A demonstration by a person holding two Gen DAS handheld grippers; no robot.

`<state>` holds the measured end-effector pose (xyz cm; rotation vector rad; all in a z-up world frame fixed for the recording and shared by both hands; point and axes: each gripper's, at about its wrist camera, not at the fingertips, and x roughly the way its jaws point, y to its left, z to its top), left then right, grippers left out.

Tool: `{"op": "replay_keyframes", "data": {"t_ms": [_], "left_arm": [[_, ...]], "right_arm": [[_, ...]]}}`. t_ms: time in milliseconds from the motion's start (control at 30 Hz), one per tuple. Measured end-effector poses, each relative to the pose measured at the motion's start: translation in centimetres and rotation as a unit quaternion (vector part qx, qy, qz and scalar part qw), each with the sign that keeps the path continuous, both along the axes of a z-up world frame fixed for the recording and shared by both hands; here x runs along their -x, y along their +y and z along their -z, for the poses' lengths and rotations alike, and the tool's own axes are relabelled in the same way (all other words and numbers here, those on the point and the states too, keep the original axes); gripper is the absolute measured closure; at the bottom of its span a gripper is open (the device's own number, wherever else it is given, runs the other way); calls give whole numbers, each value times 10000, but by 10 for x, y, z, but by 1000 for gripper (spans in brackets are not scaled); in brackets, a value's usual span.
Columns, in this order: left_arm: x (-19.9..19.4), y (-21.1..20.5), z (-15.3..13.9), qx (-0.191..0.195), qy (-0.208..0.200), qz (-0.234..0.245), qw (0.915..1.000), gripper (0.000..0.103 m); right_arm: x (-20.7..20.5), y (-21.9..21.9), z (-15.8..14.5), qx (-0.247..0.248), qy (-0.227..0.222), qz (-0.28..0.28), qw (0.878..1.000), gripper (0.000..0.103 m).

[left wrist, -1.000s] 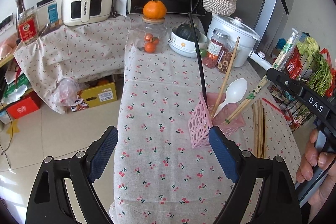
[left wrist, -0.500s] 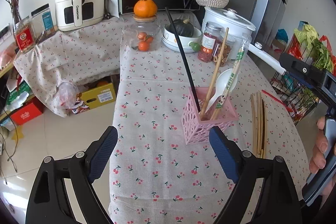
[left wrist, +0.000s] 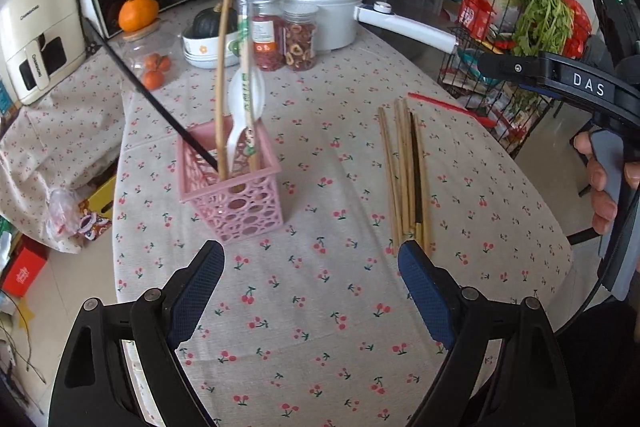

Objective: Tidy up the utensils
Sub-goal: 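Move both tools back over the wooden chopstick pile, then grasp a pair of wooden chopsticks with the left tool and lift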

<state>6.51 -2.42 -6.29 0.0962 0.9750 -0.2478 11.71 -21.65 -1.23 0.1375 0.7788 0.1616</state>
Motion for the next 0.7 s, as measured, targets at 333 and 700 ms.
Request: {"op": "replay_keyframes", "data": {"t_ms": [333,700], "left_arm": [[-75,-102,41,-216,611,279,9975,31],[-190,-135,84,-55,1013,-163,9947,65]], "right_arm": [[-16,-90,47,4,945,779,9925,16],[-37,-116,82,-301,1642,875,9821,16]]}}
